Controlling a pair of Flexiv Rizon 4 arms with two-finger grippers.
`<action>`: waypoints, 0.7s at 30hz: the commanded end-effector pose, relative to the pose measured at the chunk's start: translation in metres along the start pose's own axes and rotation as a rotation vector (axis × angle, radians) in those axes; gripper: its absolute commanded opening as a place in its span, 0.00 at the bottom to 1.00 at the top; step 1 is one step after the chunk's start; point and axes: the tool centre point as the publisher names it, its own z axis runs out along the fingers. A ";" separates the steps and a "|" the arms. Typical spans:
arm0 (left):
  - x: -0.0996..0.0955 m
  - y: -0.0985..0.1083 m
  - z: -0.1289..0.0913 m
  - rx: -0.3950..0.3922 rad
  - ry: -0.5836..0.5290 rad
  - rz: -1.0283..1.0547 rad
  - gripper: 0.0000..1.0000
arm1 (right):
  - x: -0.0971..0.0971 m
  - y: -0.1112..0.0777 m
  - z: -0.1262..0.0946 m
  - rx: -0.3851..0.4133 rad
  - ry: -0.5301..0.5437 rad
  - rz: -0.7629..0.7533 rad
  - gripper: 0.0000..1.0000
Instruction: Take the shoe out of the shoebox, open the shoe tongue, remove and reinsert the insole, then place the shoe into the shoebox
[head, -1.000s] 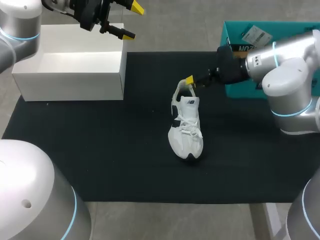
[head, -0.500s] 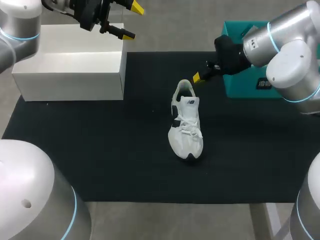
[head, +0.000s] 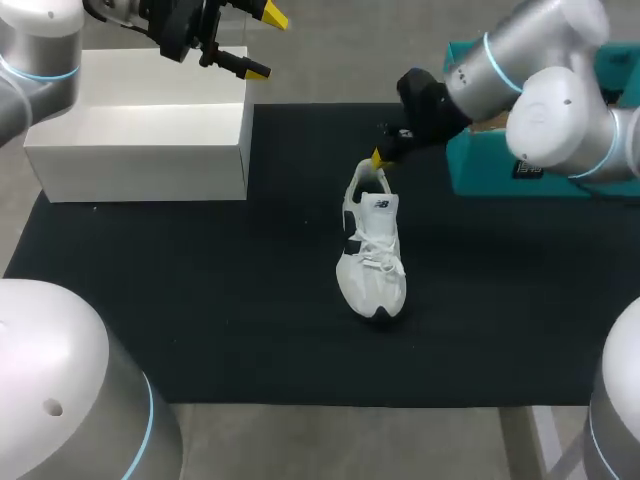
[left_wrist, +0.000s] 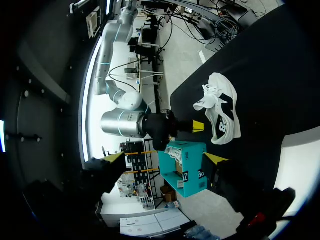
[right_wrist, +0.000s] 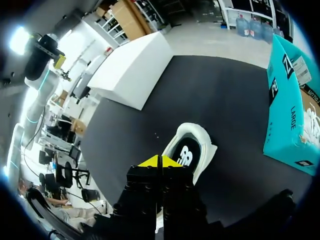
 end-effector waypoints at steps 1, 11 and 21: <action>0.000 0.001 0.000 0.001 0.002 0.001 1.00 | -0.001 0.008 0.017 0.274 -0.497 0.040 0.00; 0.000 0.001 0.000 0.001 0.002 0.001 1.00 | -0.013 -0.001 0.025 0.226 -0.569 0.086 0.00; 0.000 0.001 0.000 0.001 0.002 0.001 1.00 | -0.029 -0.014 0.040 0.110 -0.667 0.132 0.00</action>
